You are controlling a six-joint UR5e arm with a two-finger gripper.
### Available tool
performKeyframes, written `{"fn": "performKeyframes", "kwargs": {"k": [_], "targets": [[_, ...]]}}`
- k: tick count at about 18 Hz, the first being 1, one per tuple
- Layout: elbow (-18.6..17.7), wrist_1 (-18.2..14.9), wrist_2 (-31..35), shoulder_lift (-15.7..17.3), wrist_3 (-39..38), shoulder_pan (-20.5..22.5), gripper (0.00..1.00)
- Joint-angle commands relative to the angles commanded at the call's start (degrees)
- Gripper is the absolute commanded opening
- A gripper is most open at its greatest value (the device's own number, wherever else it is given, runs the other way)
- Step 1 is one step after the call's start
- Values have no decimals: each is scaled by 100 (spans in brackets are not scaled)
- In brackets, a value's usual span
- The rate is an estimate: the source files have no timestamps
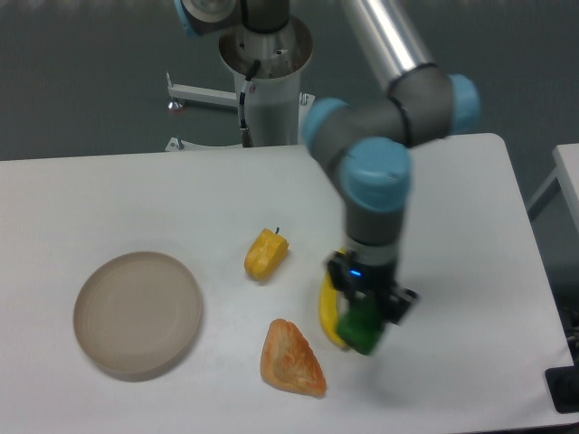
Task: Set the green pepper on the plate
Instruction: 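Lift the held green pepper and carry it toward the plate, then move the green pepper over the plate and lower it onto it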
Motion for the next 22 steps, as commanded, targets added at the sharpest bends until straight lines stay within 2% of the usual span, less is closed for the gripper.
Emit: {"fn": "performKeyframes", "kwargs": {"k": [4, 9, 13, 17, 22], "targets": [[-423, 9, -343, 344, -790, -263, 30], [-485, 105, -414, 222, -2004, -878, 30], [-485, 386, -449, 20, -2497, -1239, 30], [-494, 1018, -958, -288, -2402, -1363, 30], [-520, 1107, -968, -578, -1900, -1521, 30]]}}
